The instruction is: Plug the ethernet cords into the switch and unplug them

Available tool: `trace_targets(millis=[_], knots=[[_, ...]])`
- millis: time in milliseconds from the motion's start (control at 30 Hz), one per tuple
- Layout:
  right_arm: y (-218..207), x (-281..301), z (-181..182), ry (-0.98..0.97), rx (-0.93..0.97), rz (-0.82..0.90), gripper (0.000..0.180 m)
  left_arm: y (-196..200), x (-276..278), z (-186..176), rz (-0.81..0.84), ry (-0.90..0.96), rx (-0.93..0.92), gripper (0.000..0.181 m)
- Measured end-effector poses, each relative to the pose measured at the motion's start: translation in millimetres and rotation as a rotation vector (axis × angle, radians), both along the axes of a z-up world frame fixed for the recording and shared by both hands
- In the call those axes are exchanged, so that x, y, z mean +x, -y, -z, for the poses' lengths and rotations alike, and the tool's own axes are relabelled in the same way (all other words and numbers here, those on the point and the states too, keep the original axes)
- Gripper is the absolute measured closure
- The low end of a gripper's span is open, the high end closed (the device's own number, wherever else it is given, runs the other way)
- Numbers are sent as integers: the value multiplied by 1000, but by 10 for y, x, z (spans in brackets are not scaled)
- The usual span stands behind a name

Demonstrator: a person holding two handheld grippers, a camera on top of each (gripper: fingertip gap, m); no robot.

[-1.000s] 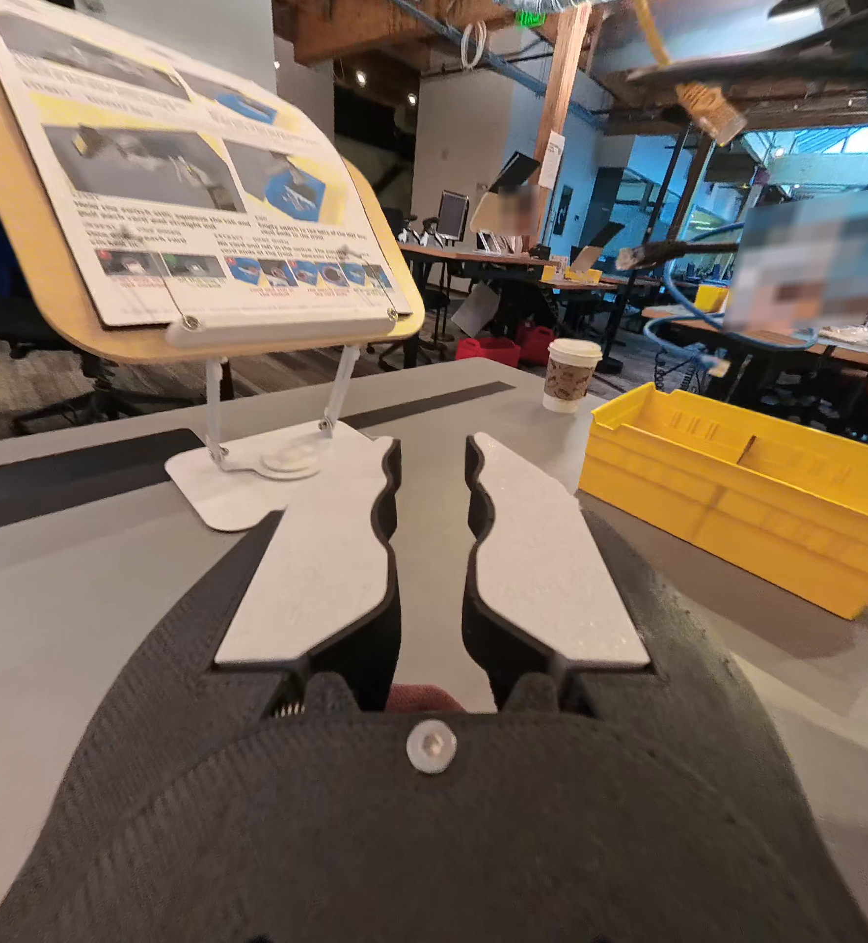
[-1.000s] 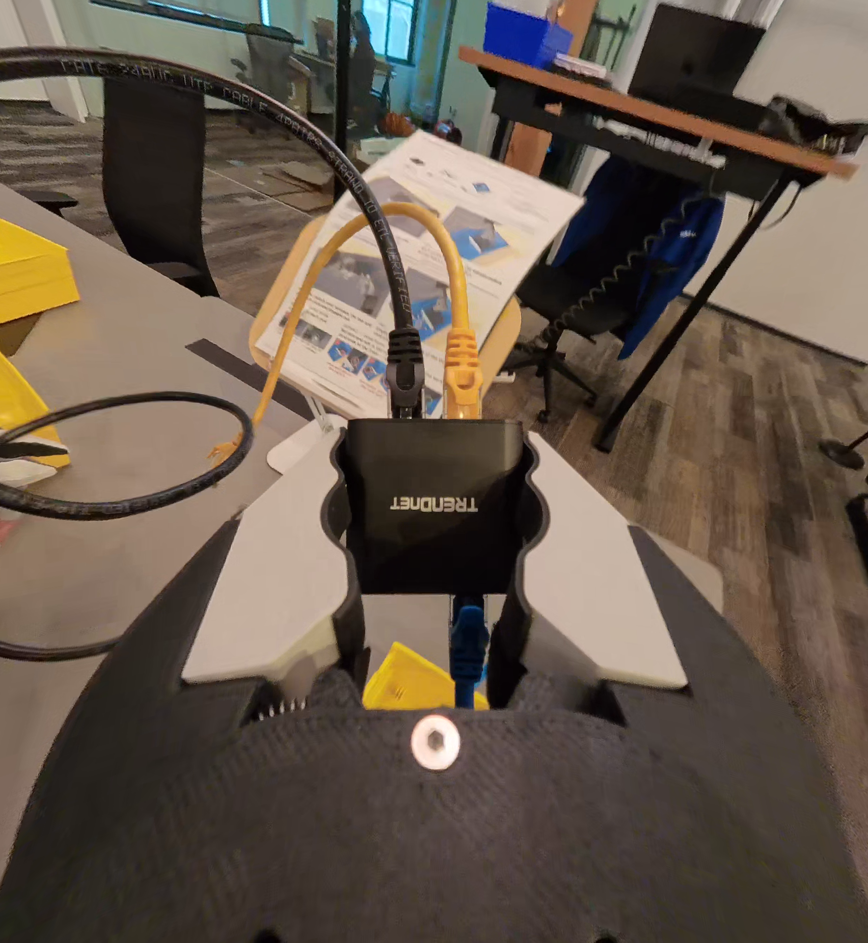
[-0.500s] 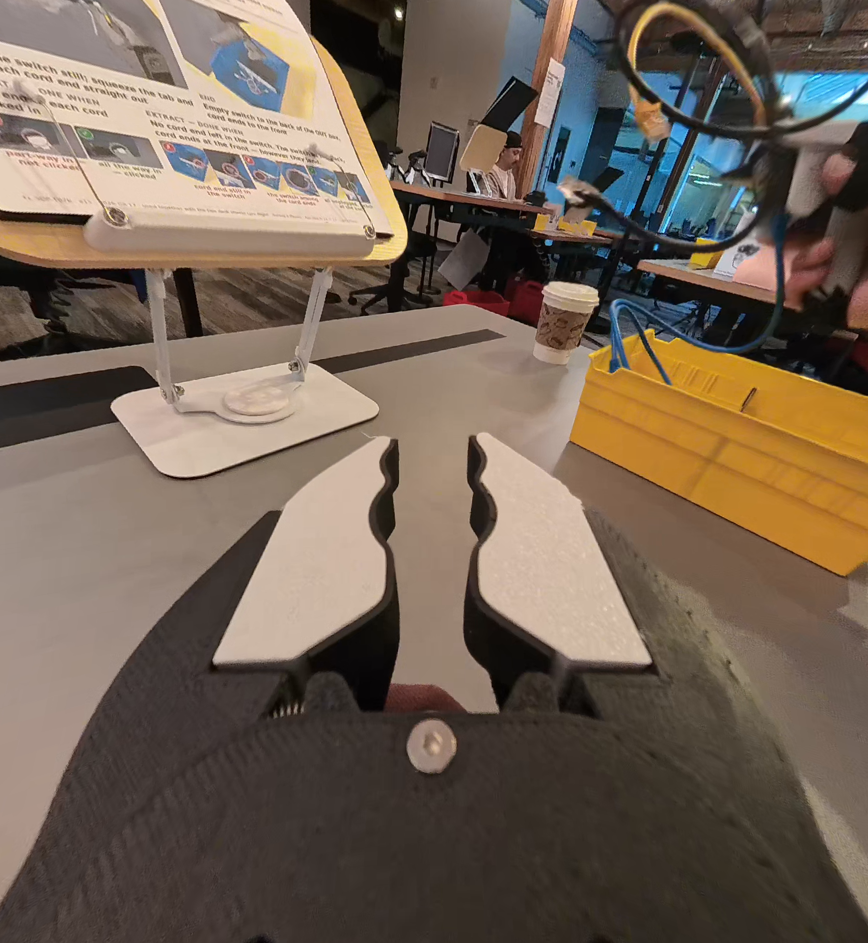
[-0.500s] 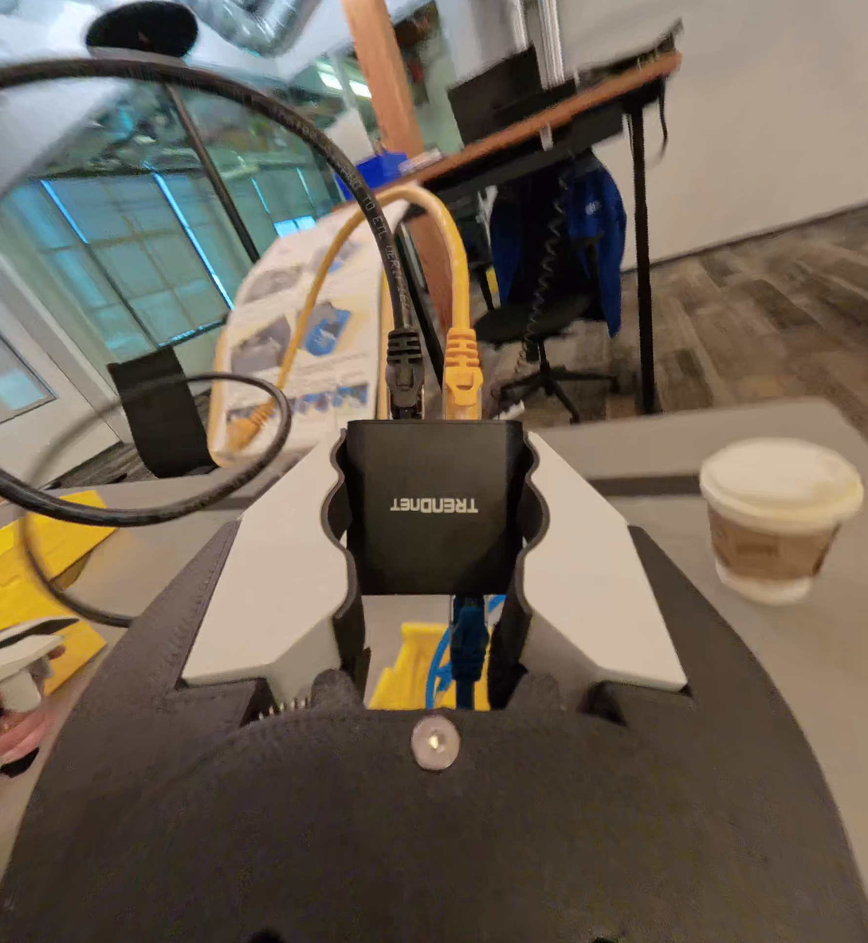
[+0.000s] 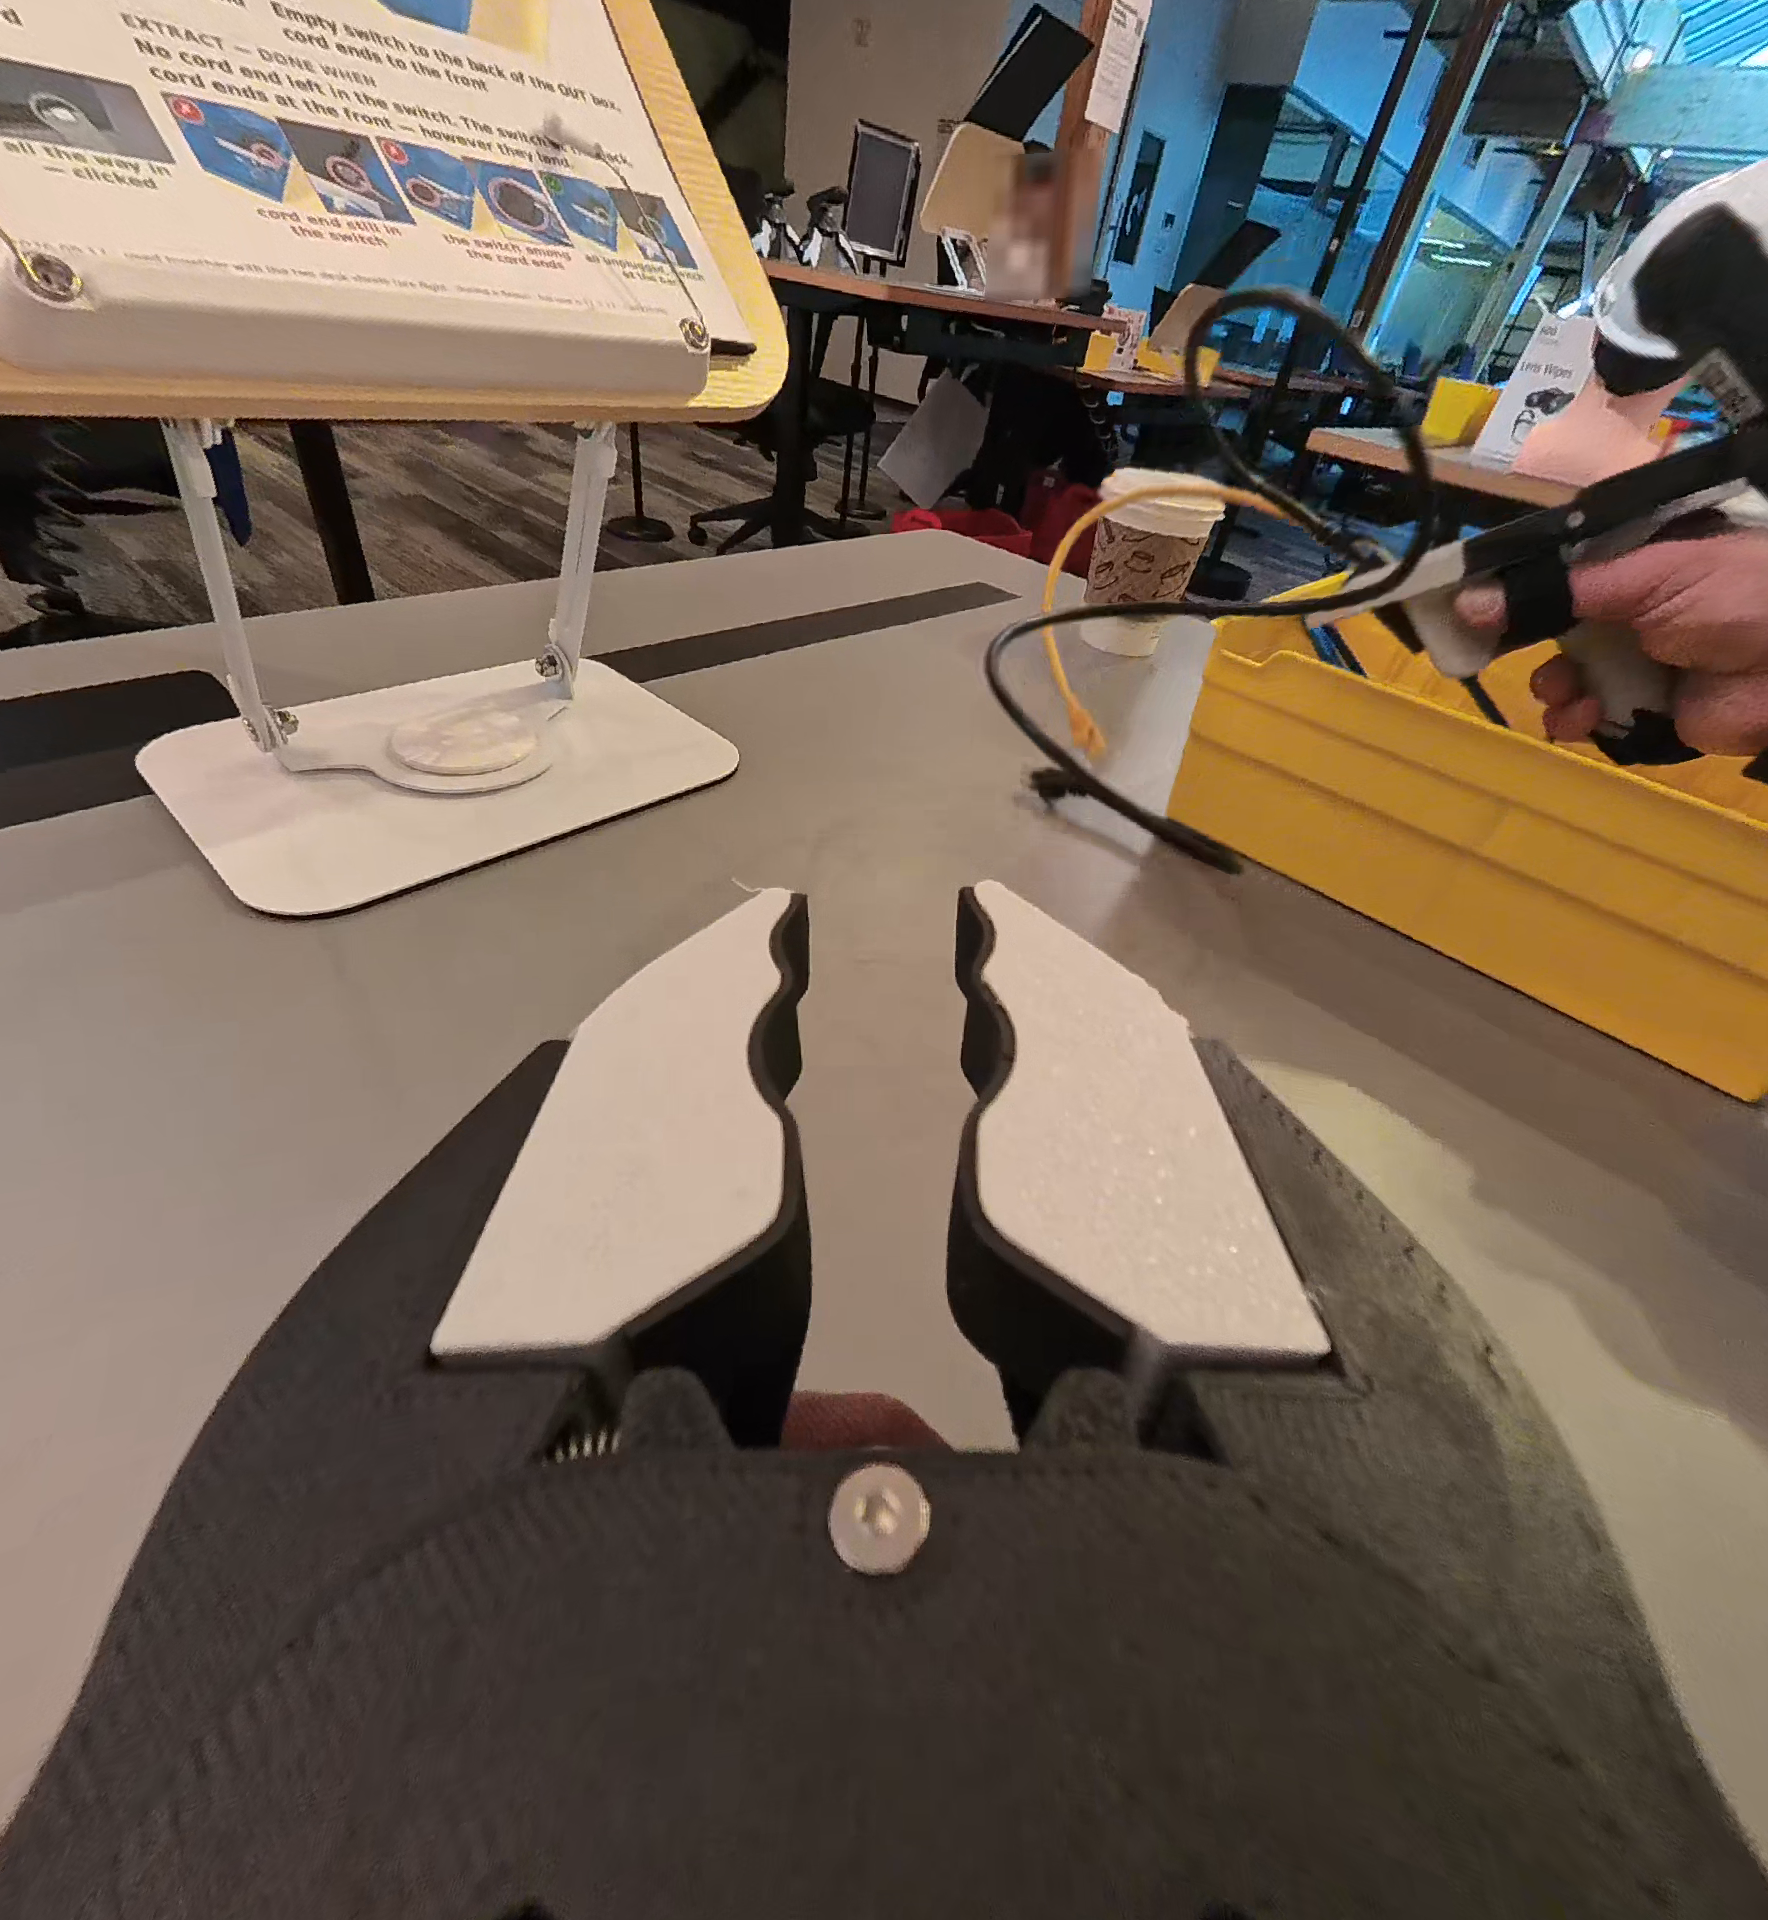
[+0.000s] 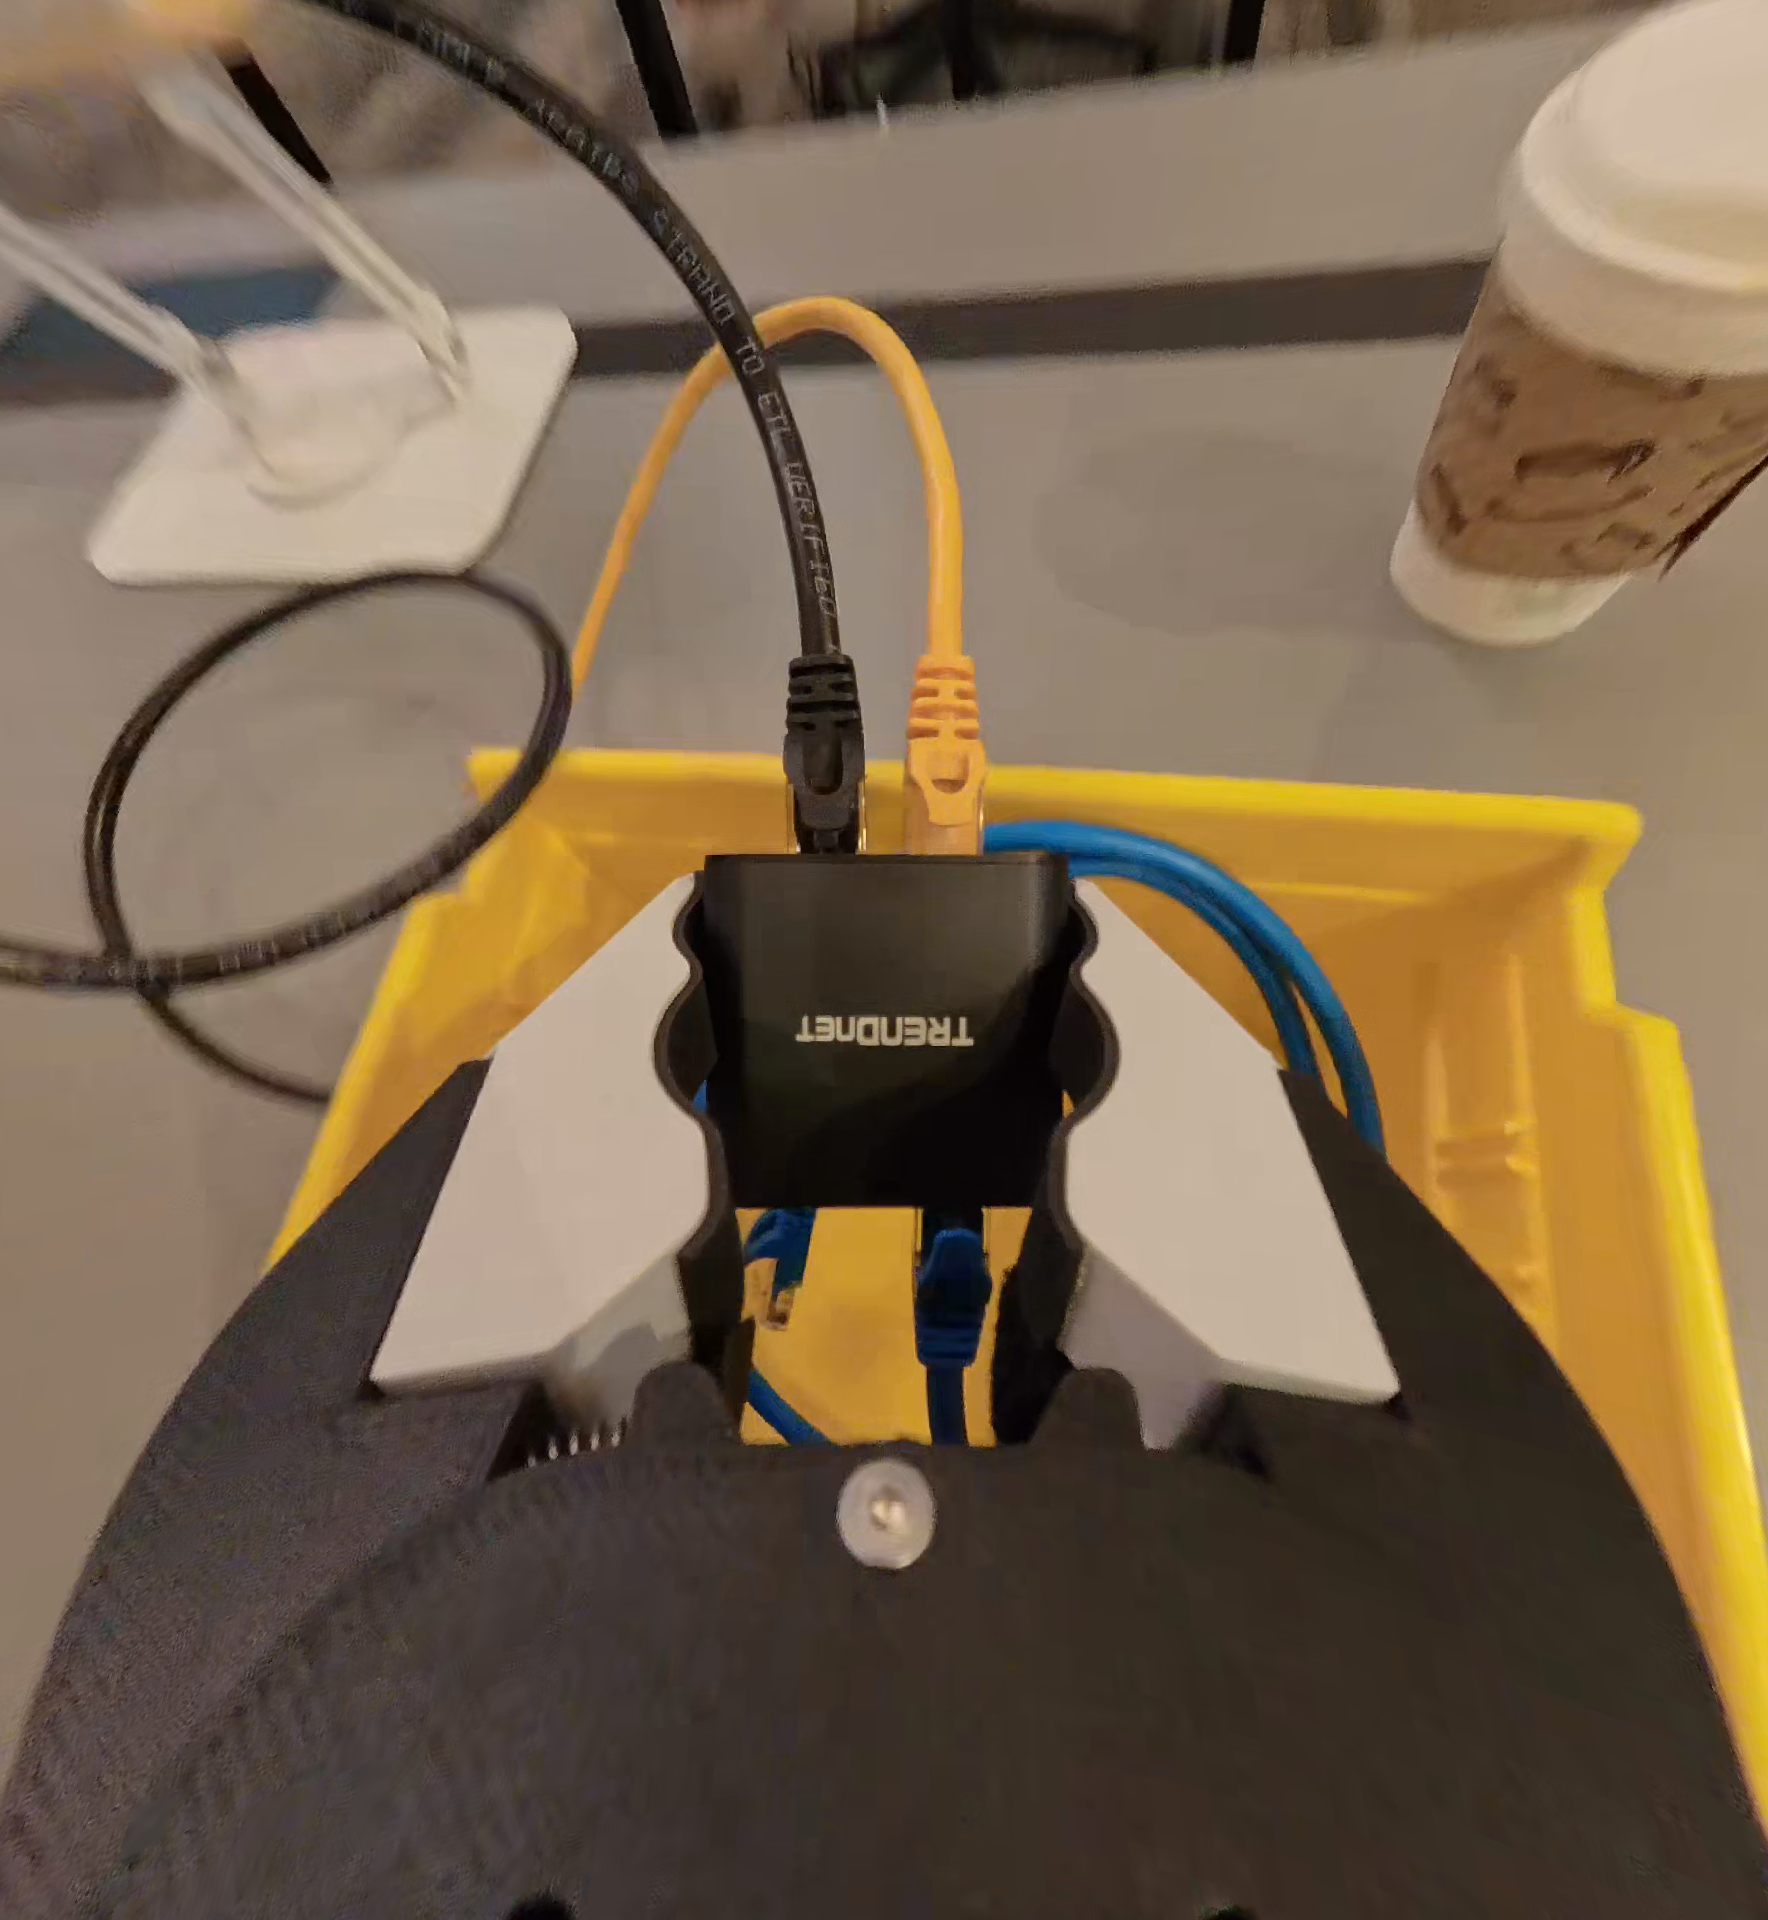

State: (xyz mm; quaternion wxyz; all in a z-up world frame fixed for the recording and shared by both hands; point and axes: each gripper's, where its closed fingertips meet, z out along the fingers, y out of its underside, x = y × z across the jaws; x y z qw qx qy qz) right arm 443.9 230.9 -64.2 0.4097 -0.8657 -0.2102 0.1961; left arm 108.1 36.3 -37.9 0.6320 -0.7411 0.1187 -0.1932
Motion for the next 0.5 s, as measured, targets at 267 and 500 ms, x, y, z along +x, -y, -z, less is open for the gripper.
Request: trace_targets(millis=[267, 500], knots=[[121, -17, 523, 365, -231, -118, 117, -8, -6, 68, -4, -12, -11, 154], [188, 8, 820, 592, -414, -224, 116, -7, -1, 123, 2, -14, -26, 154]])
